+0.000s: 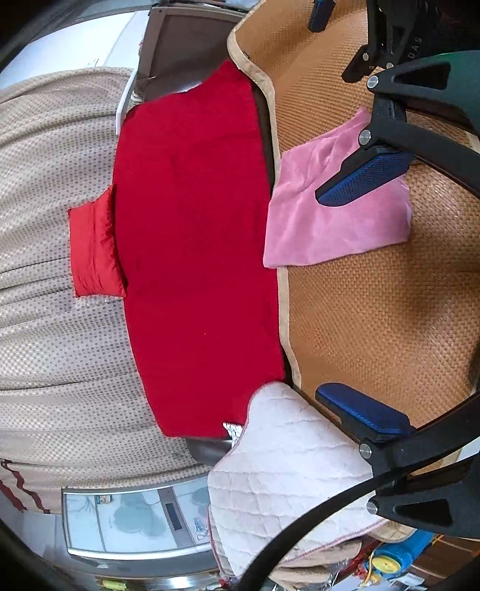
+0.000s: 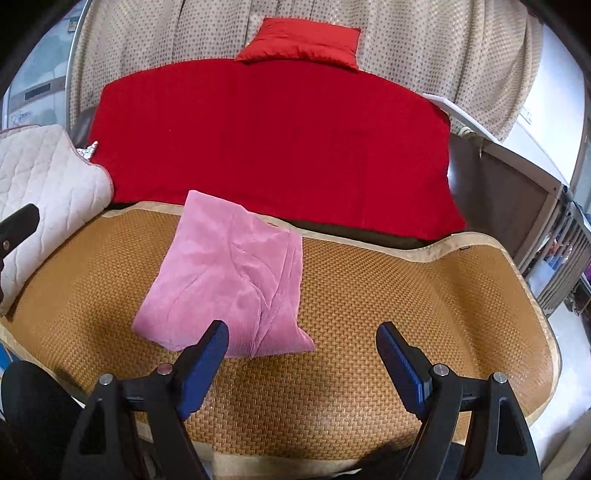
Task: Fold large clothes
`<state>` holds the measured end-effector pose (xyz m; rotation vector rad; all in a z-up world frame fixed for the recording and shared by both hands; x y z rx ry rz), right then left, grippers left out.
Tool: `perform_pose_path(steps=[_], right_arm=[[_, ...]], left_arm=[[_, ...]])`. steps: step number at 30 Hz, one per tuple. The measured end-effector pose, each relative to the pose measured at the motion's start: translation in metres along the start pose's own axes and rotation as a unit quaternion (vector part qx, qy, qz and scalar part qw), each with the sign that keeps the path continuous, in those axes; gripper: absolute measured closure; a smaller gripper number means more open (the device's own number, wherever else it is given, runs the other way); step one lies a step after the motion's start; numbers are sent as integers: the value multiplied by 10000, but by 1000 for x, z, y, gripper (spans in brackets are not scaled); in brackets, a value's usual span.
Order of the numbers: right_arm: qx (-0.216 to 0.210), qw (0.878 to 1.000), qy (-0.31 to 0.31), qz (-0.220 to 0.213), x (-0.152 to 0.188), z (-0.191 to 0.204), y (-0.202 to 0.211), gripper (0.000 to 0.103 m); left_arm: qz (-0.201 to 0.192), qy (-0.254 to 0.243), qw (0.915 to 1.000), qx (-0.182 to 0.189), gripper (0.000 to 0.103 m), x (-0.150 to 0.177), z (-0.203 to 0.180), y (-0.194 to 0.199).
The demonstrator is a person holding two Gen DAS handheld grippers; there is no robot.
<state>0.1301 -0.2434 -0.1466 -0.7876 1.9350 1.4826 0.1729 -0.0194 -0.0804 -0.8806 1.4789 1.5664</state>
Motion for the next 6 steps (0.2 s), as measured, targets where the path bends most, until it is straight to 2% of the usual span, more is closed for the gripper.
perform_pose_path(steps=[3,6], right_arm=[[15,10000,27,-35,-6,1,-5,18],[53,9999,70,-49,-12,1,-12,18]], left_arm=[[-112,96,9997,201,7,-4,-2,-2],[-75,191,9996,218,7,-6,1,-13]])
Point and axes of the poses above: each gripper's, at about its wrist camera, not at the fingertips, and y roughly against the way its jaws point, z to its left, x to its underside, the point moved 8 cm from there along -y, roughly the way its jaws point, and after that the axes turned 5 degrees about y, right-handed, at the moved point
